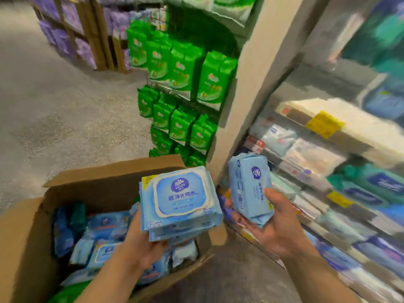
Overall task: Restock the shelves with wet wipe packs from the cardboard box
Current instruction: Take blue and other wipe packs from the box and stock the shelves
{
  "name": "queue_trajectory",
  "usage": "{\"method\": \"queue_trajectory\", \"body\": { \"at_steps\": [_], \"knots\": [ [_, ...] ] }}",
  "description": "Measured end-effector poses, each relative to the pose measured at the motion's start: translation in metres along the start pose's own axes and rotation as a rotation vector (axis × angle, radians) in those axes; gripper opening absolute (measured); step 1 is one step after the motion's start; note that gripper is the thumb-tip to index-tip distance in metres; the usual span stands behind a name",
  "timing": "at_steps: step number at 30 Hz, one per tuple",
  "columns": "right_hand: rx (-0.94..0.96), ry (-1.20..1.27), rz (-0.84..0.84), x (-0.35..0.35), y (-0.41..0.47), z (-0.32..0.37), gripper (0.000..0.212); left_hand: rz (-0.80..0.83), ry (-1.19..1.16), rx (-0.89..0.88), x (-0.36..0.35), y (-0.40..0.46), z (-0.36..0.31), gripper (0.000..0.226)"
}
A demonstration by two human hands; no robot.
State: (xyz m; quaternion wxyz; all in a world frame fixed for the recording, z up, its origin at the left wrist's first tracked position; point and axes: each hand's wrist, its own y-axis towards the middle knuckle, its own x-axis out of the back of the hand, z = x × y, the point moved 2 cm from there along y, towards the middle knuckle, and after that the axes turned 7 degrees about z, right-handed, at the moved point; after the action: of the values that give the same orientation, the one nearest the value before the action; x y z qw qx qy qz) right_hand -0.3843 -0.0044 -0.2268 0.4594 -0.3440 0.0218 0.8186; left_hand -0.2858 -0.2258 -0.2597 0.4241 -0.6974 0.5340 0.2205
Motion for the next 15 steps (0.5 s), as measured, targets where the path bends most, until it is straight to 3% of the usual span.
{"method": "queue_trajectory", "body": {
  "at_steps": [3,5,8,12,15],
  "knots": [
    [0.106,-0.008,-0.129,0.038,-0.041,0.036,0.098,0.06,0.108,0.007,-0.048,0.021,0.03,0.049],
    [0.191,-0.019,-0.2,0.067,-0.071,0.059,0.109,0.099,0.114,0.112,-0.083,0.031,0.057,0.063],
    [0.237,-0.152,-0.29,0.107,-0.117,0.093,0.115,0.138,0.128,0.192,-0.138,0.046,0.094,0.068],
    [0.282,-0.261,-0.375,0.159,-0.17,0.13,0.091,0.172,0.143,0.251,-0.189,0.067,0.141,0.058],
    [0.332,-0.29,-0.421,0.19,-0.198,0.152,0.087,0.198,0.185,0.286,-0.231,0.074,0.166,0.052]
  ]
}}
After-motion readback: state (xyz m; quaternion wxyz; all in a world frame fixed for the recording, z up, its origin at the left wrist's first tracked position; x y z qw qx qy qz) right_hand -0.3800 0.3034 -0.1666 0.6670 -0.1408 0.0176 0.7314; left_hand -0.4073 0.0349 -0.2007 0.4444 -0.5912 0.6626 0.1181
